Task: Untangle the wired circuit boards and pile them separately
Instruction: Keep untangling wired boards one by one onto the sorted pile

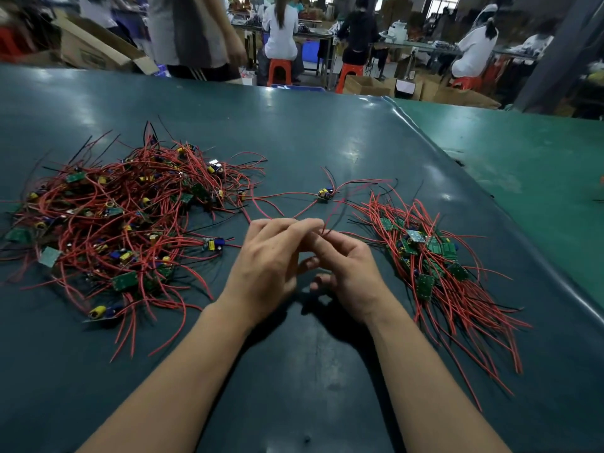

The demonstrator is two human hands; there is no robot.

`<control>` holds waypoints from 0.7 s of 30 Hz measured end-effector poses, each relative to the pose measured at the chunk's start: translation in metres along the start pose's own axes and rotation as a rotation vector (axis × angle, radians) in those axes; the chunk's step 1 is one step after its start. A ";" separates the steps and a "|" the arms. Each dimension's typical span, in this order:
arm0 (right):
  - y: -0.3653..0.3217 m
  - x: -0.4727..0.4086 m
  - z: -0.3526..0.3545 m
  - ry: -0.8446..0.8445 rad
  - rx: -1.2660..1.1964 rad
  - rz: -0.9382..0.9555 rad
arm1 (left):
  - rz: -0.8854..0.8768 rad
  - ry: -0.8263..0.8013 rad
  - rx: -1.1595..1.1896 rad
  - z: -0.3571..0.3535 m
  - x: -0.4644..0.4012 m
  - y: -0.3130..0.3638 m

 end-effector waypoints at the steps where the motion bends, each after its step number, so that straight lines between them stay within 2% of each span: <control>1: 0.000 -0.001 0.001 0.012 -0.006 0.000 | 0.017 -0.019 0.027 -0.001 0.001 -0.002; 4: 0.000 -0.004 0.005 0.091 -0.053 0.015 | -0.004 -0.030 0.050 -0.004 0.003 -0.001; 8: -0.007 -0.006 0.020 0.245 -0.109 -0.001 | -0.044 0.189 -0.007 0.013 0.001 0.005; 9: -0.009 -0.006 0.024 0.265 -0.135 0.003 | -0.050 0.199 0.018 0.013 0.003 0.007; 11: -0.011 -0.006 0.028 0.272 -0.139 0.010 | 0.068 0.091 0.101 0.003 0.006 0.001; 13: -0.010 -0.005 0.025 0.250 -0.094 0.009 | 0.345 -0.035 0.173 -0.011 0.011 -0.019; 15: -0.009 -0.005 0.023 0.247 -0.076 0.024 | 0.550 -0.046 0.226 -0.016 0.016 -0.036; 21: -0.009 -0.005 0.022 0.286 0.065 0.086 | 0.574 -0.026 0.367 -0.019 0.017 -0.040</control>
Point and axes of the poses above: each hand's wrist, its own x-axis away from the middle knuckle, its own z-axis out of the back of the hand, y = z × x, the point moved 8 cm from there along -x, towards the middle knuckle, and after that the axes turned 9 degrees about y, right-handed, at the moved point
